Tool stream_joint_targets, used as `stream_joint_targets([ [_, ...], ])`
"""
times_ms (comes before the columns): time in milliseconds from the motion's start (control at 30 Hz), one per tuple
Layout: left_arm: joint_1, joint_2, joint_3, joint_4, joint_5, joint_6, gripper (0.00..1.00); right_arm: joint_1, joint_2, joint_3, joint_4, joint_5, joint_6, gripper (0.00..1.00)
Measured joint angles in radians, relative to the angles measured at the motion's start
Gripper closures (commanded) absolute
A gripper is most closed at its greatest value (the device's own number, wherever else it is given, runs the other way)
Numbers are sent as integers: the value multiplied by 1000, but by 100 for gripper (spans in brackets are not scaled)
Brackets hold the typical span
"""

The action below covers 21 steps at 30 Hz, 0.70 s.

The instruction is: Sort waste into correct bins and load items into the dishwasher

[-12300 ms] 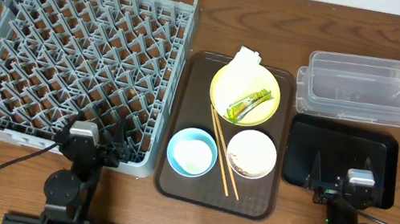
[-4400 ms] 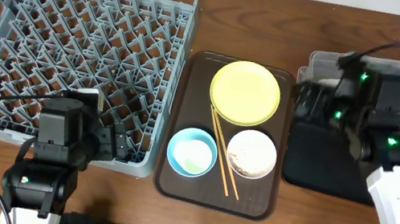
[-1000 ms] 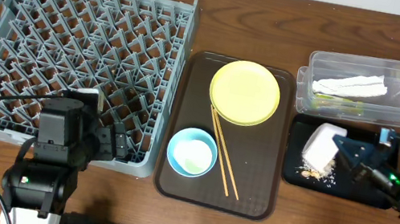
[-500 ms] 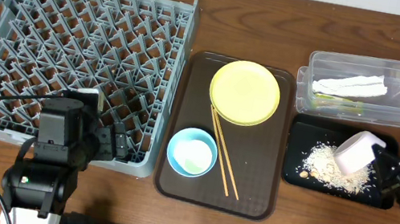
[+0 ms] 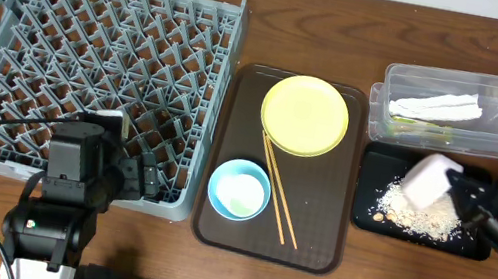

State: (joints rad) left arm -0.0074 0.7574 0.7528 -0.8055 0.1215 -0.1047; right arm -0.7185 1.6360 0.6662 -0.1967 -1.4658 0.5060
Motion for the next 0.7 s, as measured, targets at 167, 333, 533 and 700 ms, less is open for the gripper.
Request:
stream_joint_targets([
  [167,0,0,0,0,0,0,7,156,-23,0,-4,84,-10,99],
  [333,0,0,0,0,0,0,7,275,-173,0,-3,153,-13,99],
  [533,0,0,0,0,0,0,7,442,-430,2,-2,364,-31,99],
  [700,0,0,0,0,0,0,6,627,-517,31,-77,591,-121,99],
])
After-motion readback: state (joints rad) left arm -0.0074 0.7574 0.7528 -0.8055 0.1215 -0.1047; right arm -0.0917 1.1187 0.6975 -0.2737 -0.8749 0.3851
